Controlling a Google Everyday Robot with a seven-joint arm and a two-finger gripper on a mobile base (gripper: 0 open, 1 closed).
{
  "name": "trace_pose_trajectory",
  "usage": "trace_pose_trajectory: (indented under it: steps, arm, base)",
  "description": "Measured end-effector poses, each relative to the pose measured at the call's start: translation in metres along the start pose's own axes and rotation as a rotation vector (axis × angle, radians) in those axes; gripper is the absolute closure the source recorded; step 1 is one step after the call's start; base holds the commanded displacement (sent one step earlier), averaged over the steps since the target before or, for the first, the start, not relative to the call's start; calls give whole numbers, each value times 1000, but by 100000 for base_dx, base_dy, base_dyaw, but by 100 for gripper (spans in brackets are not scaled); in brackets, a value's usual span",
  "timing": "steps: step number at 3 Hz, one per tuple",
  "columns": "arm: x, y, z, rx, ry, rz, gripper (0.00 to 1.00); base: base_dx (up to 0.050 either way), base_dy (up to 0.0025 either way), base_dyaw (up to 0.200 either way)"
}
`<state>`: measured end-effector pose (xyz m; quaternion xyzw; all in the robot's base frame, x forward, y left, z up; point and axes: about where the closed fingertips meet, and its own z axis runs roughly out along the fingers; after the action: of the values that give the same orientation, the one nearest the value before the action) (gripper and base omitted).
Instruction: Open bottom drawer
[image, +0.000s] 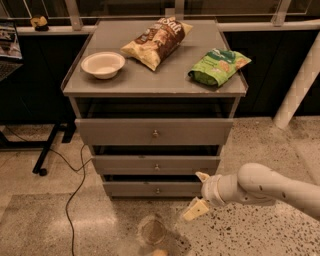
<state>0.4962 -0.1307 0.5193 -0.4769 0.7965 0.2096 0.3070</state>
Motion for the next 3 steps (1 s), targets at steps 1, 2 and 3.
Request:
trace_pose_trajectory:
  steps: [1, 2, 3]
  arm:
    - [27, -9, 36, -23, 28, 44, 0]
    - [52, -17, 70, -49, 61, 92, 0]
    - [66, -24, 98, -69, 90, 115, 0]
  base:
    - [0, 0, 0]
    - [0, 0, 0]
    - [0, 0, 0]
